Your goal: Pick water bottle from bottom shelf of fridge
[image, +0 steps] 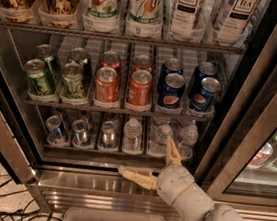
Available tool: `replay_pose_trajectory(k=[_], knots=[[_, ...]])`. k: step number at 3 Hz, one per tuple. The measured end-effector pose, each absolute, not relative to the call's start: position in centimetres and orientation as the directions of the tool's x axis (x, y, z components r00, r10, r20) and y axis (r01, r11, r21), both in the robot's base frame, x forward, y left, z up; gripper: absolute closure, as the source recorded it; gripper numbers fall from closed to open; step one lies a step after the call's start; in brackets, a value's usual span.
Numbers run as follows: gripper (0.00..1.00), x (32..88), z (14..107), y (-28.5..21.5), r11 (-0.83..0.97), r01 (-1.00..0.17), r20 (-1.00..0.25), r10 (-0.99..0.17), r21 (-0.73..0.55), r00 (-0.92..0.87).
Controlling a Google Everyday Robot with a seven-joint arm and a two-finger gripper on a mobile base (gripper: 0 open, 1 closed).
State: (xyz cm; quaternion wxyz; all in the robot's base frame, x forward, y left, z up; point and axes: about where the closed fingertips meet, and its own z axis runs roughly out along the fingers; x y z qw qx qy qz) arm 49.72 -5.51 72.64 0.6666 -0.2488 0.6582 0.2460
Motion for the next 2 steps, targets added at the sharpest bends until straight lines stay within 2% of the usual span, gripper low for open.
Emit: replay_pose_trajectory(k=[1,2], knots=[[0.00,50.17,71.68,-5.62,0.764,-0.642,-0.998,0.068,0.055,-0.004],[0.00,50.16,71.67,-5.61,0.764,-0.643,-0.998,0.068,0.055,-0.004]])
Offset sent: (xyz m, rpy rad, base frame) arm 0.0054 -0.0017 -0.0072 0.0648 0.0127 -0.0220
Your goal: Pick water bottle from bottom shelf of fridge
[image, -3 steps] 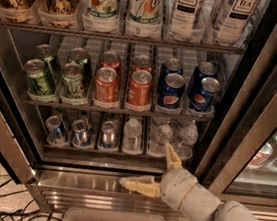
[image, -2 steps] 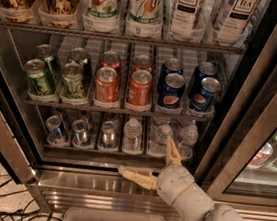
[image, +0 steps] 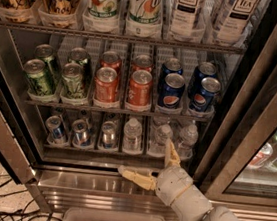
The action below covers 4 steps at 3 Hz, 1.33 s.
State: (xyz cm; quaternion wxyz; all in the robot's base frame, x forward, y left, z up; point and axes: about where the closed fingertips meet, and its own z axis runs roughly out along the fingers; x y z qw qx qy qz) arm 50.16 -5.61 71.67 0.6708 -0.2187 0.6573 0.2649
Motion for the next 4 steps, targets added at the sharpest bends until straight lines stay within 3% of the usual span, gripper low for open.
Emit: replay_pose_trajectory(k=[3,4], knots=[[0.00,51.3,65.7,-9.7,0.922,-0.384,-0.997,-0.018,-0.047,0.080],[0.00,51.7,62.4,-11.3,0.931,-0.364,-0.996,-0.004,-0.035,0.088]])
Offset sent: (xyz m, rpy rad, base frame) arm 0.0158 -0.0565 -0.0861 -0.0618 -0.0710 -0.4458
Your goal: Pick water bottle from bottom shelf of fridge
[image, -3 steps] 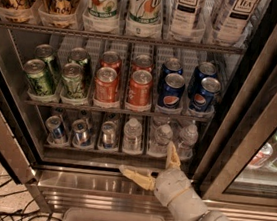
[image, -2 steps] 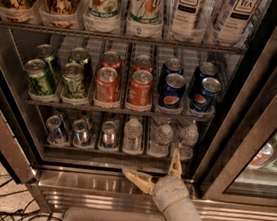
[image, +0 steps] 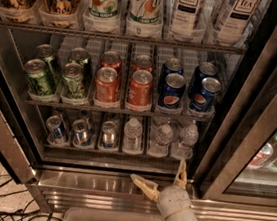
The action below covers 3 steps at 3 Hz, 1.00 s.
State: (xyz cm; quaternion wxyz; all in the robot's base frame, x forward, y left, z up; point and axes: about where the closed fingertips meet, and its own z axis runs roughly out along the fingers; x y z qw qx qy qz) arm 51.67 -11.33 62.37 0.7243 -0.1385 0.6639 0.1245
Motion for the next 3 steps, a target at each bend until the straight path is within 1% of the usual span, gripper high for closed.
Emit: replay_pose_trajectory(k=[1,2,3], knots=[[0.00,51.5,62.3,-11.4,0.933,-0.358,-0.996,-0.003,-0.034,0.088],[0.00,52.8,61.7,-11.5,0.940,-0.338,-0.995,-0.008,-0.041,0.097],[0.19,52.9,61.7,-11.5,0.940,-0.337,-0.995,-0.008,-0.040,0.097]])
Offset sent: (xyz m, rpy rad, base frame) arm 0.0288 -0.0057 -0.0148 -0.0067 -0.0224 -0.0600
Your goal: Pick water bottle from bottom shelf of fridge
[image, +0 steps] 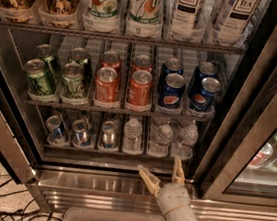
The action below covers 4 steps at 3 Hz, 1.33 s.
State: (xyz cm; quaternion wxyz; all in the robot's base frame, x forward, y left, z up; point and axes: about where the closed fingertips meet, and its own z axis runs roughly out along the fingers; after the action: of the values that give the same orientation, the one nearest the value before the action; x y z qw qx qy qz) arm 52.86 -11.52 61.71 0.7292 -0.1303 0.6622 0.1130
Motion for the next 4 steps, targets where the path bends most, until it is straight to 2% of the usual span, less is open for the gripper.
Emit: replay_pose_trajectory(k=[1,2,4], knots=[[0.42,52.86,61.72,-11.52,0.940,-0.337,-0.995,-0.008,-0.040,0.098],[0.55,52.86,61.72,-11.52,0.940,-0.337,-0.995,-0.008,-0.040,0.098],[0.15,52.88,61.71,-11.49,0.940,-0.338,-0.995,-0.008,-0.041,0.098]])
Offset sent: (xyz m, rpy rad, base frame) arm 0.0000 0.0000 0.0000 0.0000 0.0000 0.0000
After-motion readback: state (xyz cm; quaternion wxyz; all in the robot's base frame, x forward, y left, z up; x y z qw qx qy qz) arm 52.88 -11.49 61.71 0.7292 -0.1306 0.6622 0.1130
